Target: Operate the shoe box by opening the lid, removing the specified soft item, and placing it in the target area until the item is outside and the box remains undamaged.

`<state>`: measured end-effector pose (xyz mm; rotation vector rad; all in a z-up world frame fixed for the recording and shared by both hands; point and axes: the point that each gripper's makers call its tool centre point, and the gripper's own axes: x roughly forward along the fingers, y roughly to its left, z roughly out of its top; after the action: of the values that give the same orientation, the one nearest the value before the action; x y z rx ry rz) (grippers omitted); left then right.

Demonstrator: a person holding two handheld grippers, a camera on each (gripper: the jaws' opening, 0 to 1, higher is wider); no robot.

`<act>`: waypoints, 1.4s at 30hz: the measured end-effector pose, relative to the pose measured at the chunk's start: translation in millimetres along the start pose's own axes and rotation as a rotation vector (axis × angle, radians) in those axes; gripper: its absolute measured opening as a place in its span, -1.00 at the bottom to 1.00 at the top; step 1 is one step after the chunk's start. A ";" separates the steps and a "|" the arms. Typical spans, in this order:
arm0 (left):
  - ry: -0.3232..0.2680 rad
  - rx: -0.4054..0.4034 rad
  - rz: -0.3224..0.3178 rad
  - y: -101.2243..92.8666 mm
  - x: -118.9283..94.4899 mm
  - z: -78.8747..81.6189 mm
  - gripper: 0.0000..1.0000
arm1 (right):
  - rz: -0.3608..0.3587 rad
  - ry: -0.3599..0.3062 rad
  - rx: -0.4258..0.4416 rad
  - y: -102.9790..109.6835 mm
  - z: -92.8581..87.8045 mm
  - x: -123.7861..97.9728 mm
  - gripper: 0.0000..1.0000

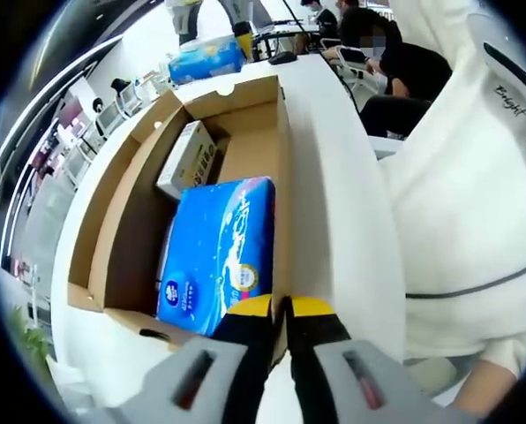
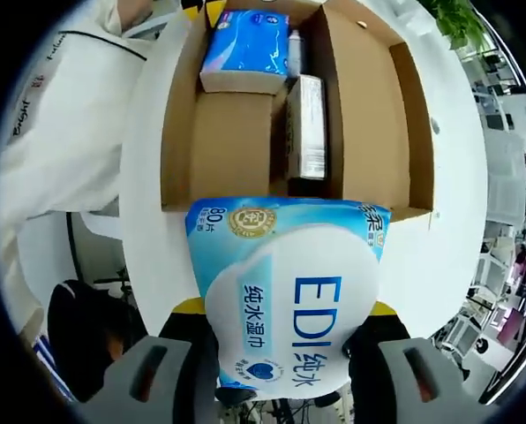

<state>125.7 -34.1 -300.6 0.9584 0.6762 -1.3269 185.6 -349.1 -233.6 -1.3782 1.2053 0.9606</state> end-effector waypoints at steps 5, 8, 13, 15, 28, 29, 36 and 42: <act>-0.011 0.001 0.006 0.6 -0.2 0.2 -0.90 | 0.000 -0.004 0.022 0.8 -10.2 9.2 0.15; -0.007 0.000 0.005 0.6 0.0 0.2 -0.90 | 0.004 0.025 0.037 1.1 -17.8 12.7 0.14; -0.002 0.007 0.017 0.3 0.0 0.4 -0.89 | 0.023 0.016 0.075 4.2 -23.5 17.1 0.15; -0.005 0.006 0.018 0.5 -0.1 0.6 -0.89 | 0.017 0.005 0.065 5.3 -23.6 21.5 0.15; 0.003 0.002 0.018 0.0 0.4 0.7 -0.89 | 0.059 0.043 0.076 17.3 -38.4 44.5 0.14; 0.005 0.002 0.018 -0.3 0.4 0.8 -0.89 | 0.067 0.036 0.080 18.9 -36.9 46.2 0.14; 0.002 0.006 0.024 -1.5 0.1 1.1 -0.89 | 0.092 0.032 0.061 24.1 -35.0 59.9 0.14; 0.004 0.003 0.023 -1.5 0.1 1.2 -0.89 | 0.091 0.023 0.076 24.6 -38.8 67.2 0.15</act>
<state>124.1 -35.2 -300.4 0.9696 0.6644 -1.3062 171.4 -397.9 -297.2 -1.2870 1.3185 0.9541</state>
